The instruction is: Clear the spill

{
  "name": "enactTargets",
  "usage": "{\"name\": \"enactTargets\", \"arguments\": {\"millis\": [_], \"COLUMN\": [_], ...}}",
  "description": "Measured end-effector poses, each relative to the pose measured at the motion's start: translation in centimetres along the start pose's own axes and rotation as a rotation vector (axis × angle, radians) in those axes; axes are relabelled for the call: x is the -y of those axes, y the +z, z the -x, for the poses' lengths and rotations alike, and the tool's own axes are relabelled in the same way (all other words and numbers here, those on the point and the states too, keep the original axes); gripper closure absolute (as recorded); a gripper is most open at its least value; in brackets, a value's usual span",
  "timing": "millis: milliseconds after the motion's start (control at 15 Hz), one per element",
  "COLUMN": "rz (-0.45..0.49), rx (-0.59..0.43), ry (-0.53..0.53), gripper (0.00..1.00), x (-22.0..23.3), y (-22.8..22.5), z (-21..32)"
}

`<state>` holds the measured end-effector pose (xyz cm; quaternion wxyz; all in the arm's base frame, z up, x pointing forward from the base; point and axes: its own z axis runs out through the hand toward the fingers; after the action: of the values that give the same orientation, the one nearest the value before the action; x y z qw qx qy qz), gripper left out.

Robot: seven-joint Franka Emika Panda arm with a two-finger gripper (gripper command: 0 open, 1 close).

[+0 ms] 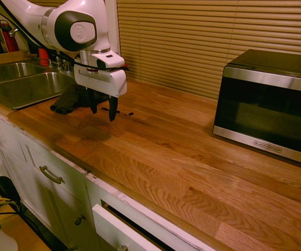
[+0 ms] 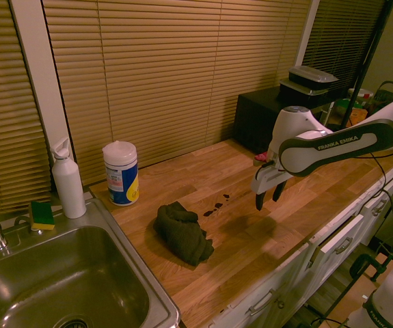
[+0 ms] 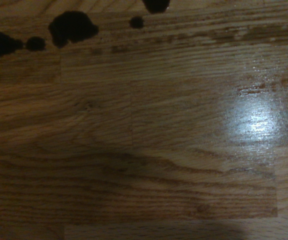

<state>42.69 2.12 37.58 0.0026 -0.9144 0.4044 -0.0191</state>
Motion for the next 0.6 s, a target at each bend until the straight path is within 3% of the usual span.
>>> {"name": "enactTargets", "arguments": {"millis": [600], "rz": [-0.031], "rx": [-0.028], "ry": [-0.065], "gripper": [0.0], "x": [3.1], "y": [-1.6], "z": [2.1]}}
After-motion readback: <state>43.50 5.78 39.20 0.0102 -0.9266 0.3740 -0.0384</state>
